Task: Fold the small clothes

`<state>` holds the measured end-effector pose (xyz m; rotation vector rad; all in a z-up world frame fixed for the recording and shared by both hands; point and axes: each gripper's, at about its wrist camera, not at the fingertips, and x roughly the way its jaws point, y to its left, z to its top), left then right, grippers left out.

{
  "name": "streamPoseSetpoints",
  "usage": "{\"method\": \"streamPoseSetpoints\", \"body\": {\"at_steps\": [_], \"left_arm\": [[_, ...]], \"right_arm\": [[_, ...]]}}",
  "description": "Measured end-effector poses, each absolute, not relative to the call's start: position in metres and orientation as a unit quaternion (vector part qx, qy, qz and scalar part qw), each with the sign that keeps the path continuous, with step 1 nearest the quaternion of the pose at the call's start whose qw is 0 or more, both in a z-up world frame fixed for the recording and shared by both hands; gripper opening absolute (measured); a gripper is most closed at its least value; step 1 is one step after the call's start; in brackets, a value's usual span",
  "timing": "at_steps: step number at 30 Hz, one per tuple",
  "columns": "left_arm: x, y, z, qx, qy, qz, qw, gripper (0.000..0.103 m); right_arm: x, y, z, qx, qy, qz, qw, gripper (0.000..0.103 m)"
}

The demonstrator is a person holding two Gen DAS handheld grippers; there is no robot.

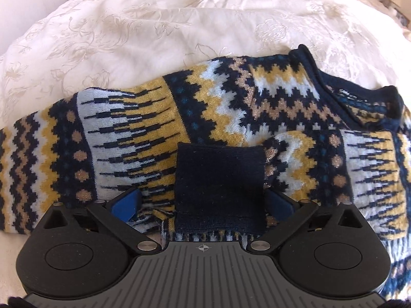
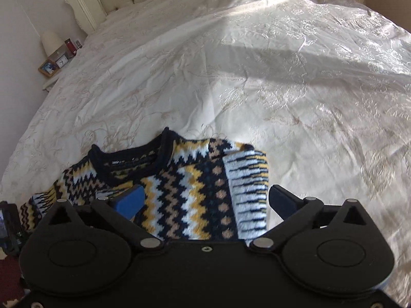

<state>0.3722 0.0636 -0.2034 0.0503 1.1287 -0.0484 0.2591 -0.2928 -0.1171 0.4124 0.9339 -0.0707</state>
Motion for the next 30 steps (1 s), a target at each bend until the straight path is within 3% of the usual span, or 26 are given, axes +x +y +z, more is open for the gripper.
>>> {"method": "streamPoseSetpoints", "body": {"at_steps": [13,30], "left_arm": [[0.304,0.133,-0.147,-0.038,0.498,-0.037,0.866,0.101],[0.238,0.346,-0.124,-0.133,0.453,0.148,0.869,0.101]], "right_arm": [[0.203,-0.24,-0.12,0.213,0.461,-0.014,0.862,0.102],[0.22,-0.165,-0.118,0.179,0.484,0.02,0.856,0.102]]}}
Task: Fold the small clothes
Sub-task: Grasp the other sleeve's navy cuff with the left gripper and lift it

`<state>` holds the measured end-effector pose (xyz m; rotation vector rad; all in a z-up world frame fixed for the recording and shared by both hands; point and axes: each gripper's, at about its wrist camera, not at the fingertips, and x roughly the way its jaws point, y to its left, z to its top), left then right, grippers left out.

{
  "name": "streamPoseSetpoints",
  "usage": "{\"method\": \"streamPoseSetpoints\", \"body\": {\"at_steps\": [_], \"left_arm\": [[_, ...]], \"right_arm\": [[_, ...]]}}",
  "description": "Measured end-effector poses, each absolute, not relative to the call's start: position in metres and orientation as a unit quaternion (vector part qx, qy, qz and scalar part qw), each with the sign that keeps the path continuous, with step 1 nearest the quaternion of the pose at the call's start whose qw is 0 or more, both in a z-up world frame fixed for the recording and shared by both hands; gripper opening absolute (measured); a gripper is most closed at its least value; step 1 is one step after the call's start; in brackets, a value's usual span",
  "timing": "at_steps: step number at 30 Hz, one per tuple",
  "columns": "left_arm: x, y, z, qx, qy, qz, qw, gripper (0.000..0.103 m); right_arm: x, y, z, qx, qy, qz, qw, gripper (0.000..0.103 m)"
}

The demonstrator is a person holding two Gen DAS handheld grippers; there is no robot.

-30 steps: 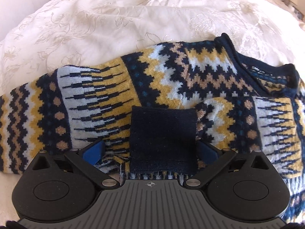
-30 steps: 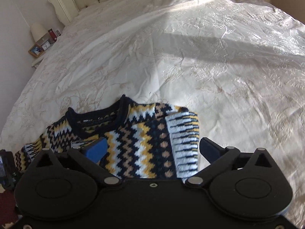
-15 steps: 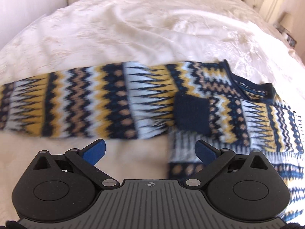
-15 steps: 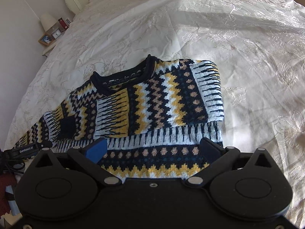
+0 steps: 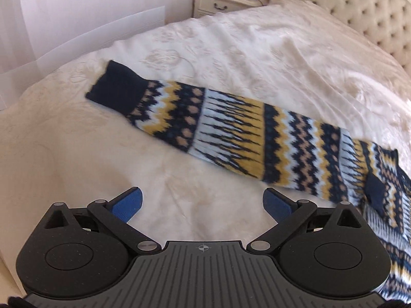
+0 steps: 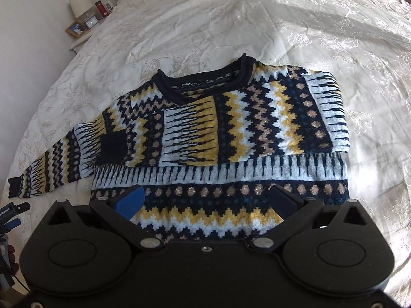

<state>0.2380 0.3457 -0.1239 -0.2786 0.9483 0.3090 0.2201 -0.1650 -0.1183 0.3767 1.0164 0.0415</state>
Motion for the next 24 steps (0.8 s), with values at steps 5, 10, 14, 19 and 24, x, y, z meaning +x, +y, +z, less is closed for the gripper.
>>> {"method": "streamPoseSetpoints", "body": {"at_steps": [5,10,14,19,24], "left_arm": [[0.259,0.39,-0.123,-0.15,0.432,0.176,0.872,0.101],[0.285,0.417,-0.131,-0.163,0.426,0.183,0.871,0.101],[0.302,0.431,-0.146,-0.188,0.433,0.189,0.861,0.101],[0.31,0.439,-0.157,-0.202,0.432,0.188,0.858,0.1],[0.312,0.441,-0.155,-0.196,0.442,0.23,0.845,0.045]], "right_arm": [[0.229,-0.147,-0.112,0.175,0.483,0.026,0.858,0.102],[0.235,-0.131,-0.11,0.17,0.488,0.027,0.856,0.102],[0.238,-0.122,-0.11,0.162,0.494,0.027,0.854,0.102],[0.243,-0.116,-0.113,0.156,0.502,0.027,0.85,0.102],[0.247,-0.111,-0.115,0.153,0.506,0.035,0.848,0.102]]}}
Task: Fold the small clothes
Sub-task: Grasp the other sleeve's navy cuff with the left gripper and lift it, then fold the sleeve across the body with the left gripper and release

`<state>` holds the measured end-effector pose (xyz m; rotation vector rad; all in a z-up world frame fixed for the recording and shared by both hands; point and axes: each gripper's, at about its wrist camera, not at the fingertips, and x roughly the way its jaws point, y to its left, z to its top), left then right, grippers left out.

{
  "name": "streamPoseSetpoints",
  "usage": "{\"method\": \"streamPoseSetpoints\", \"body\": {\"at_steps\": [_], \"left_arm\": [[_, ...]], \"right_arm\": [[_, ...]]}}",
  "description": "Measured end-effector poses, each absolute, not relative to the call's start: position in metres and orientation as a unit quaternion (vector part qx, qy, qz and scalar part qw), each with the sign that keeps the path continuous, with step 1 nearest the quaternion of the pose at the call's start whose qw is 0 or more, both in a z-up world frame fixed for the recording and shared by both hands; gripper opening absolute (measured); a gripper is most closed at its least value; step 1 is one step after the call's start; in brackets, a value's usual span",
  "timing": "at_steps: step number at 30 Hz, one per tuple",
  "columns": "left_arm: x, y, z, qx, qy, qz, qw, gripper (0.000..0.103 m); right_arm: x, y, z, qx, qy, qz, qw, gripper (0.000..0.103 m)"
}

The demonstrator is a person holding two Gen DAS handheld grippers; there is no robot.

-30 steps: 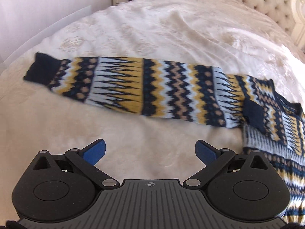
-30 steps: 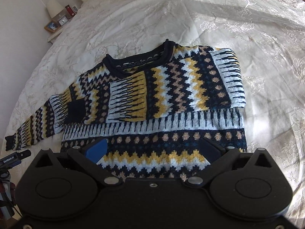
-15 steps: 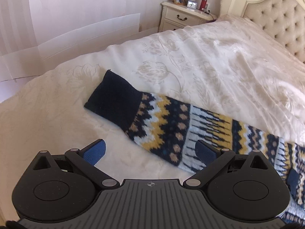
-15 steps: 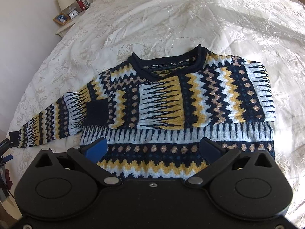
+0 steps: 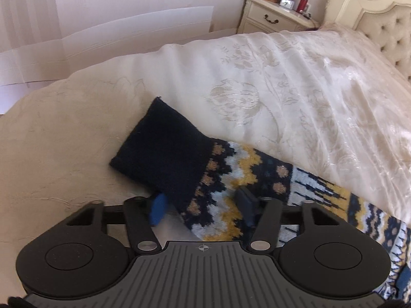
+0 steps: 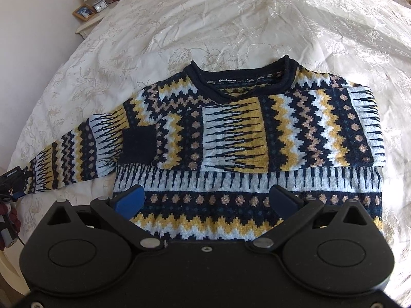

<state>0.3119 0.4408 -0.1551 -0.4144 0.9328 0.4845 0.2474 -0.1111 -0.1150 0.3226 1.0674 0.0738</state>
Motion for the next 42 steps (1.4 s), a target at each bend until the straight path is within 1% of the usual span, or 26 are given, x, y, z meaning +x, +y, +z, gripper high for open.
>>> {"method": "streamPoseSetpoints", "body": {"at_steps": [1,2,3,8,13,20,24,27,32,36,42], "left_arm": [[0.312,0.443,-0.154,-0.202,0.442,0.228,0.844,0.039],[0.31,0.445,-0.153,-0.209,0.438,0.223,0.845,0.029],[0.309,0.445,-0.151,-0.212,0.436,0.221,0.847,0.007],[0.299,0.437,-0.128,-0.216,0.406,0.216,0.862,0.006],[0.294,0.398,-0.079,-0.175,0.367,0.185,0.895,0.005],[0.301,0.304,-0.004,-0.103,0.309,0.089,0.941,0.005],[0.314,0.229,0.019,-0.077,0.286,0.02,0.955,0.005],[0.324,0.169,0.02,-0.077,0.279,-0.033,0.957,0.005],[0.339,0.075,-0.004,-0.085,0.294,-0.105,0.946,0.005],[0.338,0.006,-0.036,-0.076,0.324,-0.15,0.931,0.005],[0.338,-0.064,-0.083,-0.045,0.392,-0.197,0.897,0.007]], "right_arm": [[0.248,-0.11,-0.115,0.153,0.507,0.037,0.848,0.102],[0.249,-0.11,-0.115,0.152,0.508,0.039,0.847,0.102],[0.249,-0.109,-0.116,0.152,0.509,0.042,0.847,0.102],[0.248,-0.108,-0.118,0.15,0.512,0.054,0.844,0.102],[0.243,-0.115,-0.12,0.154,0.512,0.064,0.843,0.102],[0.232,-0.138,-0.123,0.173,0.51,0.079,0.839,0.102],[0.22,-0.162,-0.123,0.184,0.504,0.081,0.84,0.102],[0.212,-0.182,-0.122,0.192,0.499,0.077,0.842,0.102],[0.203,-0.218,-0.122,0.205,0.49,0.064,0.845,0.102],[0.199,-0.245,-0.125,0.214,0.488,0.051,0.844,0.102],[0.193,-0.276,-0.133,0.221,0.493,0.032,0.841,0.102]]}}
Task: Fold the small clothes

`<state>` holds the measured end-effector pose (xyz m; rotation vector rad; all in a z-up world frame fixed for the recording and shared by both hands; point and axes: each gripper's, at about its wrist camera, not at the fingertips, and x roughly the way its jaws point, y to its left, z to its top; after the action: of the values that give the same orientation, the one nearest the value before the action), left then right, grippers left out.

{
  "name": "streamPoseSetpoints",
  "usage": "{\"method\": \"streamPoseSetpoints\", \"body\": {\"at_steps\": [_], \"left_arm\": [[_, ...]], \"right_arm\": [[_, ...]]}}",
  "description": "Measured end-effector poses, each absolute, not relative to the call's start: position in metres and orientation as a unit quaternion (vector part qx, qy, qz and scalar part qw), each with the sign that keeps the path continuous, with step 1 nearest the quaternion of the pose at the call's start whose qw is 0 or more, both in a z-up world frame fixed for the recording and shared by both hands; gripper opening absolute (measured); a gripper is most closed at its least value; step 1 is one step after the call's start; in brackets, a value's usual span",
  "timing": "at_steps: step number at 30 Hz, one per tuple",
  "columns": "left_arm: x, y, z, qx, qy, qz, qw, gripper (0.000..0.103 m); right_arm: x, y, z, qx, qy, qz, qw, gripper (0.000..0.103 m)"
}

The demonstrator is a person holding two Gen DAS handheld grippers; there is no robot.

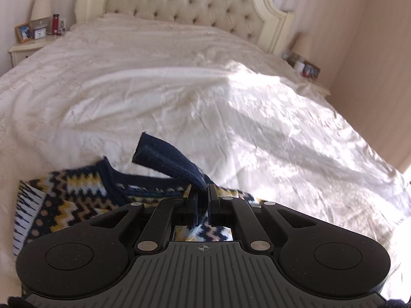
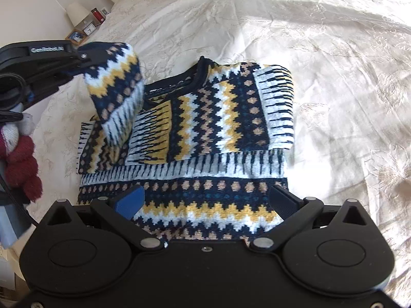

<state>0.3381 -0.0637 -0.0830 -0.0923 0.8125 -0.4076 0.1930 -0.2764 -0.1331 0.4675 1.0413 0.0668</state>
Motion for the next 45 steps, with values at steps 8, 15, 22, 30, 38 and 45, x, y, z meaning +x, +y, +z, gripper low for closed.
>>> {"method": "streamPoseSetpoints", "body": {"at_steps": [8,15,22,30,38,45], "left_arm": [[0.32,-0.069,-0.091,0.032,0.383,-0.244,0.89,0.026],[0.317,-0.015,-0.114,0.052,0.421,-0.182,0.887,0.028],[0.337,0.061,-0.151,0.05,0.473,-0.082,0.876,0.028],[0.358,0.103,-0.197,0.042,0.53,-0.03,0.847,0.03],[0.36,0.106,-0.208,0.027,0.531,-0.027,0.847,0.031],[0.359,0.108,-0.201,0.023,0.53,-0.032,0.847,0.031]], "right_arm": [[0.201,-0.294,-0.141,0.226,0.493,0.012,0.84,0.102],[0.23,-0.291,-0.14,0.21,0.482,0.012,0.85,0.102],[0.263,-0.293,-0.144,0.194,0.469,0.024,0.861,0.102],[0.3,-0.301,-0.164,0.205,0.473,0.038,0.856,0.102],[0.322,-0.31,-0.19,0.227,0.497,0.041,0.837,0.102],[0.323,-0.313,-0.194,0.241,0.512,0.026,0.824,0.063]]}}
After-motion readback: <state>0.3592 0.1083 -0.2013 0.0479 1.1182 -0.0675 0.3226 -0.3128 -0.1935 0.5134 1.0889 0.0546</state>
